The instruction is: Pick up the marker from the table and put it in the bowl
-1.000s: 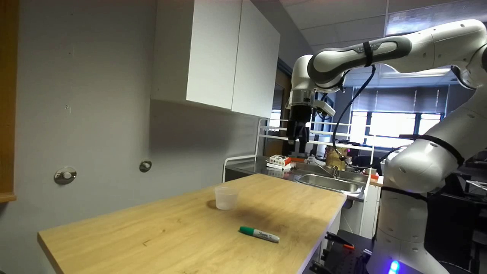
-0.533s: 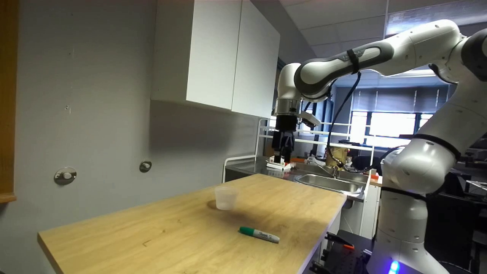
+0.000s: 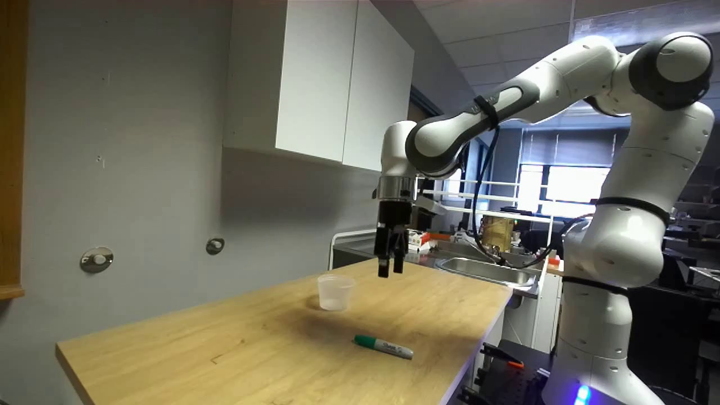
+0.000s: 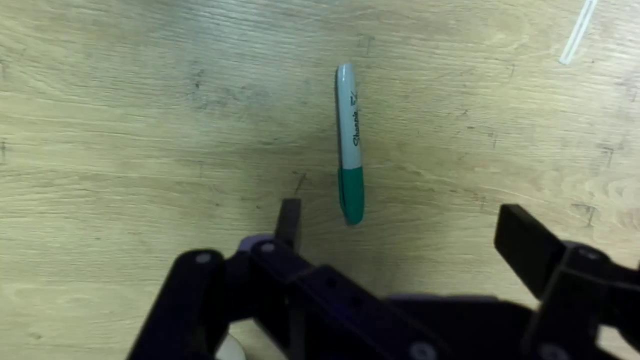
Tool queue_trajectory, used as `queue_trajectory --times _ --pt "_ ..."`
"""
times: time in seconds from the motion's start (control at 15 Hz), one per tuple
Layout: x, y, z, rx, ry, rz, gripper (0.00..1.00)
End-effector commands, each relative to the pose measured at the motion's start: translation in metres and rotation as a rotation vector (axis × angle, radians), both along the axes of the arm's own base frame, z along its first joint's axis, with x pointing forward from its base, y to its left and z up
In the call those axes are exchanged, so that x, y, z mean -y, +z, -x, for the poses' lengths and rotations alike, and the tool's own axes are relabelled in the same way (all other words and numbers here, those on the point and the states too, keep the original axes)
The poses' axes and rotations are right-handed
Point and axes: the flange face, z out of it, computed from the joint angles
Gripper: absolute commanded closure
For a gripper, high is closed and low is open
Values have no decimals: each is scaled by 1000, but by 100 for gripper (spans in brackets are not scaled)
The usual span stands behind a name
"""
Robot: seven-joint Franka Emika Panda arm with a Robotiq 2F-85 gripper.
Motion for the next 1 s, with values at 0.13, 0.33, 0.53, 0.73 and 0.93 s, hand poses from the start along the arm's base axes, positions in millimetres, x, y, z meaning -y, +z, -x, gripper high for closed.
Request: queue_trajectory --times 0.13,0.33,0.53,0.73,0.93 --pt "-27 -54 -30 -71 74 7 0" --pt "-27 -83 -38 -109 99 10 0" --pt "-26 -105 -46 -137 122 6 0" --pt "-25 -124 -52 -156 135 -4 0" --pt "-21 -139 -50 -177 142 -14 0"
